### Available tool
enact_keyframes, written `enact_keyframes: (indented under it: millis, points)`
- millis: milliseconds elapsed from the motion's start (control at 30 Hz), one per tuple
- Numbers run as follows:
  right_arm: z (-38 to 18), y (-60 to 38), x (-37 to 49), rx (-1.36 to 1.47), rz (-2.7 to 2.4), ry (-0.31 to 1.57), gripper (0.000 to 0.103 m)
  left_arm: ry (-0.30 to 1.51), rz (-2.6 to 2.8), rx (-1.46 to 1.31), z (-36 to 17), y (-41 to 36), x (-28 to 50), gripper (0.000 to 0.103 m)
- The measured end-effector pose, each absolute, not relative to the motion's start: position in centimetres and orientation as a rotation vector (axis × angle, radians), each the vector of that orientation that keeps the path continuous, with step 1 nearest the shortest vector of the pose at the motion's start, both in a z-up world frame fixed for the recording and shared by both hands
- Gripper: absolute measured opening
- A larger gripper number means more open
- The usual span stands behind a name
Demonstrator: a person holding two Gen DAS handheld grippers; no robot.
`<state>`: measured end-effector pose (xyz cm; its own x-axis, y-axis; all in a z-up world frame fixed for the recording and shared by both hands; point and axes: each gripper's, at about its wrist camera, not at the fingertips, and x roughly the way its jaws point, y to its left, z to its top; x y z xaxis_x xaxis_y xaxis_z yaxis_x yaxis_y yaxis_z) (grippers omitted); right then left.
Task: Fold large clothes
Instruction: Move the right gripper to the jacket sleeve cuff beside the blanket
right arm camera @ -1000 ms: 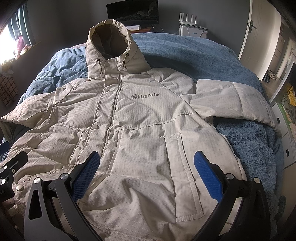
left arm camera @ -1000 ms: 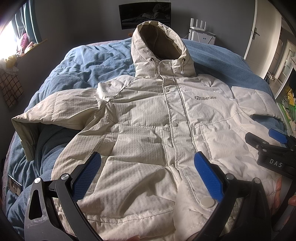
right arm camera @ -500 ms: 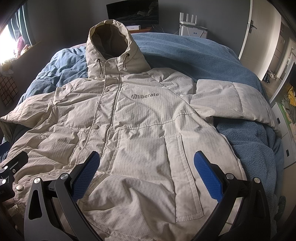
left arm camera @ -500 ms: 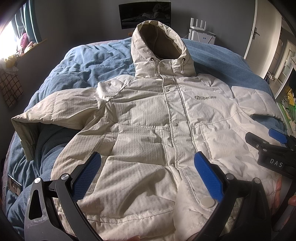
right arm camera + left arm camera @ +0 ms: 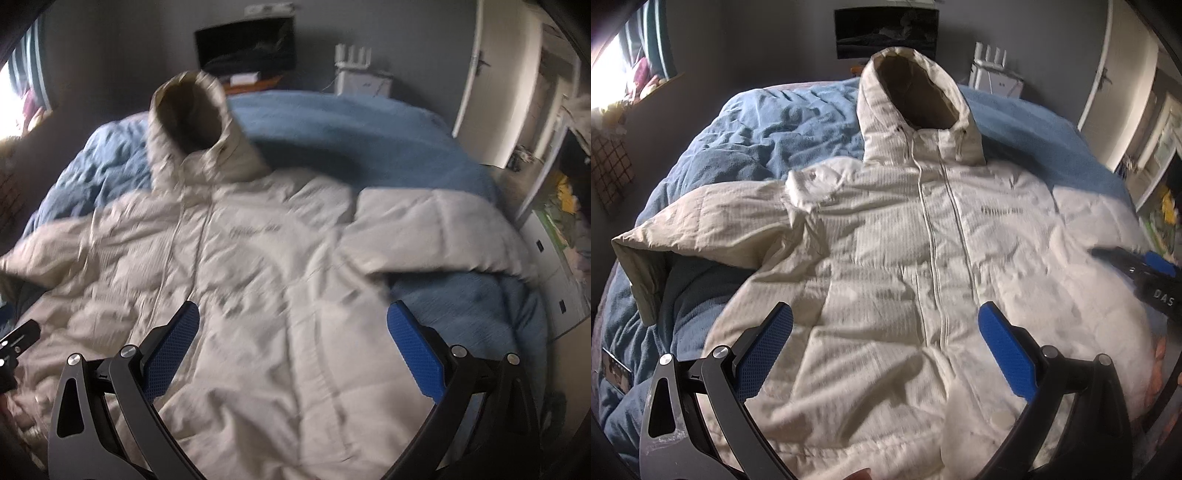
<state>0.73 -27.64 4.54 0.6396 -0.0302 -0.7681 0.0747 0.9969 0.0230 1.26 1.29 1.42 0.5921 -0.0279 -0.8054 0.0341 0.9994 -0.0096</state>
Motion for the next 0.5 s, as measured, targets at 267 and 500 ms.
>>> enact_keyframes:
  millis: [267, 500]
  points:
    - [8.1, -33.5, 2.2, 0.134, -0.151, 0.817, 0.097, 0.951, -0.059, 0.085, 3.8, 1.3, 4.7, 0.097]
    - [9.0, -40.3, 2.7, 0.240, -0.265, 0.789, 0.097, 0.971, -0.103, 0.166, 5.4, 3.2, 8.4, 0.097]
